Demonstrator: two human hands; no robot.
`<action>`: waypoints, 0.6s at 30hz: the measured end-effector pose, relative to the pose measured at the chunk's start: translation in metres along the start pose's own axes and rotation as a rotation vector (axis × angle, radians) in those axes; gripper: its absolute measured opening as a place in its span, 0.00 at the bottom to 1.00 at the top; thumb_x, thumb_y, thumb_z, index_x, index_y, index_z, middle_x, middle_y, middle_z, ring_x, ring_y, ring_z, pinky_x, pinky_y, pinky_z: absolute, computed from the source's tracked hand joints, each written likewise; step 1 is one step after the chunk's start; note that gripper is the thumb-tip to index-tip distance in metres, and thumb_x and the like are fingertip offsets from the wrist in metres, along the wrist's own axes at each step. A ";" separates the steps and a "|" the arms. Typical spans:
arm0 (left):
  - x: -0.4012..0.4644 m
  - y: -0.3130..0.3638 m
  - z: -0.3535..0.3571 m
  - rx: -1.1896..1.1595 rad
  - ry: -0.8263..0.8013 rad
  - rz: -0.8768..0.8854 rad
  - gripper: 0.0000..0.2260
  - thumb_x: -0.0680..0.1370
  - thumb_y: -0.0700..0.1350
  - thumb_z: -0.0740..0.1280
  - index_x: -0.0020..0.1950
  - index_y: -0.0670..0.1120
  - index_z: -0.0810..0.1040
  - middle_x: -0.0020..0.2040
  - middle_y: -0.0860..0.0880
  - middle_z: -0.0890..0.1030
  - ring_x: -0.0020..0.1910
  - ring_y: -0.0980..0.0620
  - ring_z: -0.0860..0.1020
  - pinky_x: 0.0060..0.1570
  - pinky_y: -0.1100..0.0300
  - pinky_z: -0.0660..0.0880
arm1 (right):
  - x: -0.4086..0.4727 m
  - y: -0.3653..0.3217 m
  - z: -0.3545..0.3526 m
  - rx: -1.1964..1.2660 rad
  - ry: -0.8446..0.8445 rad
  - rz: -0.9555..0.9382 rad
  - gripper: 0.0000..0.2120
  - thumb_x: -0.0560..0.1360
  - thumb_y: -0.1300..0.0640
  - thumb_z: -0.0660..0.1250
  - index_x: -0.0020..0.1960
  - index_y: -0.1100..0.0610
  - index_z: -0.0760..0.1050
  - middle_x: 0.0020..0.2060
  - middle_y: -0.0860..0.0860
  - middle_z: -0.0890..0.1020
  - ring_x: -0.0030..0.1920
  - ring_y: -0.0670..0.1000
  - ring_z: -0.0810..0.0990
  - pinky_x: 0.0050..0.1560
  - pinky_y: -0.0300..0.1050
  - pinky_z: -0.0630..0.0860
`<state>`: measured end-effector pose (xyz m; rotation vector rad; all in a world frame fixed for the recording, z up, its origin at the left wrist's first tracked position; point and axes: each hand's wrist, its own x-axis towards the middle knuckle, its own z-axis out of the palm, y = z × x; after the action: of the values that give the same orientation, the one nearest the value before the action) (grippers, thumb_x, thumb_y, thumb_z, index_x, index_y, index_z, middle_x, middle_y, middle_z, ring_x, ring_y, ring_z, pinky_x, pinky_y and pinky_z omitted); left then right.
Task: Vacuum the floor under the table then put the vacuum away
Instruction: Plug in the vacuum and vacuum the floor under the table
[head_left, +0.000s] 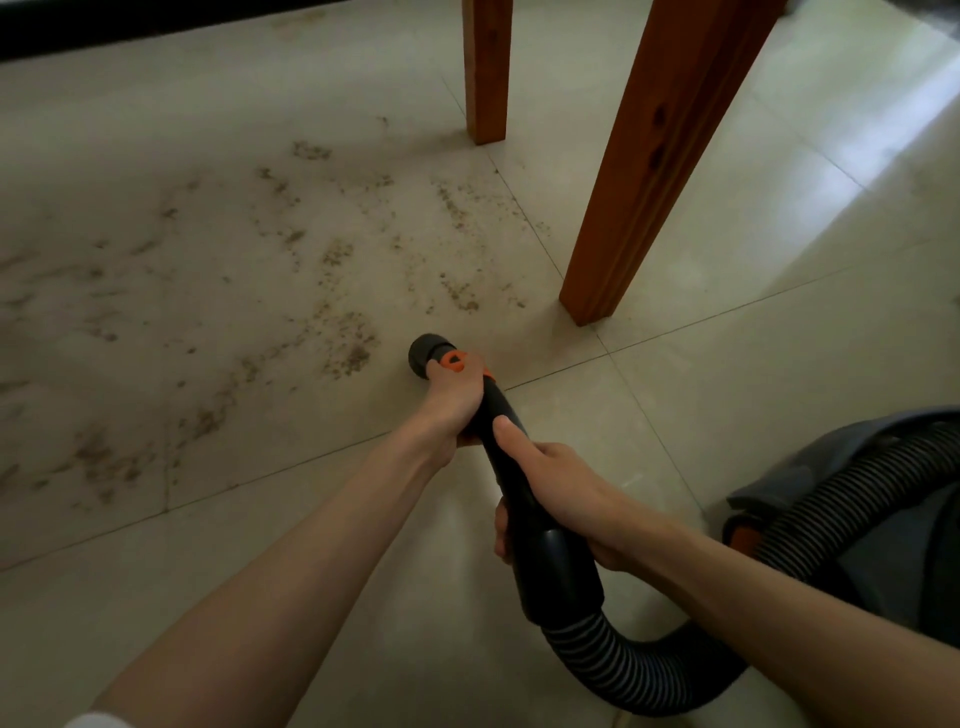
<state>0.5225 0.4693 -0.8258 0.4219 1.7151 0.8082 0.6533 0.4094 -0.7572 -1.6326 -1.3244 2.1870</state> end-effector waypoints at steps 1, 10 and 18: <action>0.000 -0.004 0.000 -0.008 0.000 -0.005 0.27 0.79 0.50 0.57 0.75 0.42 0.56 0.64 0.37 0.73 0.35 0.49 0.72 0.25 0.62 0.70 | -0.001 0.002 0.001 -0.004 0.003 0.005 0.25 0.79 0.39 0.54 0.58 0.61 0.68 0.28 0.55 0.80 0.29 0.55 0.80 0.36 0.47 0.79; -0.002 -0.004 0.031 -0.043 -0.147 0.052 0.26 0.79 0.51 0.58 0.74 0.43 0.58 0.40 0.48 0.71 0.36 0.51 0.72 0.27 0.61 0.70 | -0.009 0.012 -0.006 0.007 0.184 0.006 0.25 0.78 0.39 0.55 0.53 0.63 0.70 0.28 0.56 0.80 0.29 0.55 0.81 0.35 0.46 0.80; -0.006 -0.001 0.037 -0.078 -0.149 0.027 0.26 0.79 0.51 0.58 0.75 0.45 0.56 0.64 0.38 0.72 0.41 0.49 0.73 0.35 0.57 0.73 | -0.011 0.011 -0.009 -0.004 0.179 0.002 0.25 0.79 0.40 0.55 0.54 0.64 0.70 0.26 0.56 0.79 0.27 0.55 0.80 0.31 0.45 0.78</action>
<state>0.5594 0.4756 -0.8270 0.4421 1.5382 0.8398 0.6699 0.4020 -0.7574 -1.7835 -1.2790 1.9854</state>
